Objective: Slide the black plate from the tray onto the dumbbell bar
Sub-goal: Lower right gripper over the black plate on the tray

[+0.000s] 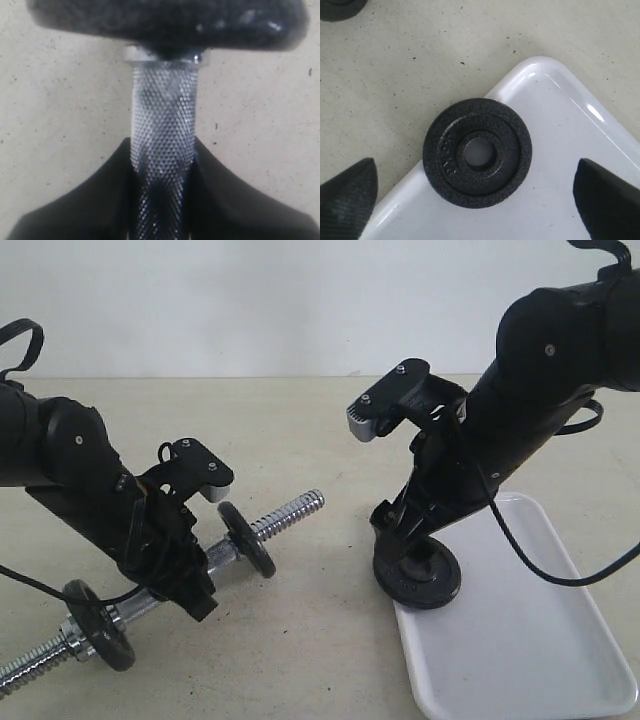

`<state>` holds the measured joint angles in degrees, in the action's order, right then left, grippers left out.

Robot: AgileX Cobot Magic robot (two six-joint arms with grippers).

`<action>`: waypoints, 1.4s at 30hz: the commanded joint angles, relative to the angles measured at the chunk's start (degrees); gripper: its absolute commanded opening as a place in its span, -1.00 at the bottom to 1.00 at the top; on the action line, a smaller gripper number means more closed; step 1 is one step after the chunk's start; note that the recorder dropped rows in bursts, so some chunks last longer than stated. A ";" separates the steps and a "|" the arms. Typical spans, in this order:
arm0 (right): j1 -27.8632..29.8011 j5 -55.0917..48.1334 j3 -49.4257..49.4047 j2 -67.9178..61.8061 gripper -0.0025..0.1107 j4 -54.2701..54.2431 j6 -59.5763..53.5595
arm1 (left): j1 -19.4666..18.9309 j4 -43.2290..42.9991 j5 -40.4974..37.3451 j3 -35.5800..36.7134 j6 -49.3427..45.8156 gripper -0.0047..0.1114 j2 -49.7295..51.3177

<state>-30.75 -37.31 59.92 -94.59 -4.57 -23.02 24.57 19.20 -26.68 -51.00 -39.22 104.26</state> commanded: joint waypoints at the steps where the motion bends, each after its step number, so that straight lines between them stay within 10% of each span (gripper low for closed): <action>1: -0.08 0.45 0.15 -0.04 0.80 0.72 2.87 | 0.11 -0.58 -3.53 0.26 -0.30 -0.84 -1.66; 42: -0.08 6.94 0.11 -12.20 0.90 2.59 6.38 | 0.11 -0.58 -7.90 0.26 -0.30 -0.84 -2.06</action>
<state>-30.75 -30.75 59.92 -106.70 -3.39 -16.85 24.57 18.41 -32.30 -50.89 -39.44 103.12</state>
